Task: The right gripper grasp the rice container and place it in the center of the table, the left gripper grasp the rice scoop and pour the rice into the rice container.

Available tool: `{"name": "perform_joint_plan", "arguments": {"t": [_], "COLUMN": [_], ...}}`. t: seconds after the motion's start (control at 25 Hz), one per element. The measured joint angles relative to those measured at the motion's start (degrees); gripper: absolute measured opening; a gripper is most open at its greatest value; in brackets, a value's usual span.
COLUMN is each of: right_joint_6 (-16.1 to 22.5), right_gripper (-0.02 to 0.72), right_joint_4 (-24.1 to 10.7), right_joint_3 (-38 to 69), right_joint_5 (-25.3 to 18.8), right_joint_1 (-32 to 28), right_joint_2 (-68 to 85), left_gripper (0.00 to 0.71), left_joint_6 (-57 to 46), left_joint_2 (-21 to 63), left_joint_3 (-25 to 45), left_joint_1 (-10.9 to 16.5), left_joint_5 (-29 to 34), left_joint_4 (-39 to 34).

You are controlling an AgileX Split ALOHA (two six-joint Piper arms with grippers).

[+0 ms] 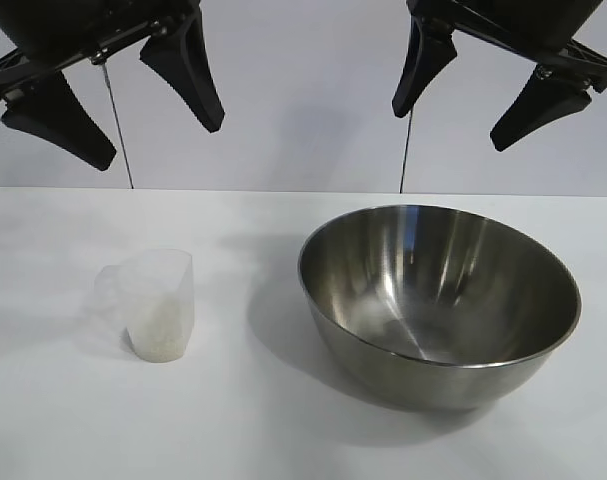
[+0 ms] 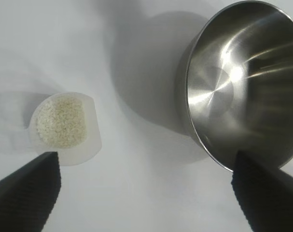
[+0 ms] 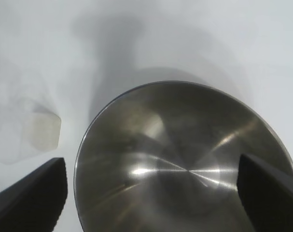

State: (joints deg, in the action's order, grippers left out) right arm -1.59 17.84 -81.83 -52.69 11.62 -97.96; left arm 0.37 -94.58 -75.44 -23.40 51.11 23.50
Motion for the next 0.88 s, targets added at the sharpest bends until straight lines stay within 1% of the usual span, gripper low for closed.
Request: {"name": "perform_joint_plan", "arguments": {"t": [0.56,0.64,0.72,0.76,0.84,0.88], "right_joint_6": [0.0,-0.4,-0.7,-0.5,1.3,1.9], "right_gripper": [0.66,0.66,0.66,0.66,0.66,0.66], "right_joint_4": [0.1,-0.4,-3.9,-6.8,-12.6,-14.3], "right_joint_3": [0.0,-0.2,-0.3,-0.3,-0.3,-0.3], "right_joint_5": [-0.2,-1.4,-4.2,-5.8,-8.1,-8.5], "right_joint_1": [0.0,0.0,0.0,0.0,0.0,-0.2], "right_joint_2": [0.0,0.0,0.0,0.0,0.0,0.0], "left_gripper": [0.694,0.694,0.694,0.694,0.694,0.694], "left_joint_6": [0.0,0.0,0.0,0.0,0.0,0.0], "left_joint_2": [0.0,0.0,0.0,0.0,0.0,0.0], "left_joint_3": [0.0,0.0,0.0,0.0,0.0,0.0], "left_joint_1": [0.0,0.0,0.0,0.0,0.0,0.0], "left_joint_5": [0.0,0.0,0.0,-0.2,-1.1,-1.6], "left_joint_4": [0.0,0.0,0.0,0.0,0.0,0.0]}}
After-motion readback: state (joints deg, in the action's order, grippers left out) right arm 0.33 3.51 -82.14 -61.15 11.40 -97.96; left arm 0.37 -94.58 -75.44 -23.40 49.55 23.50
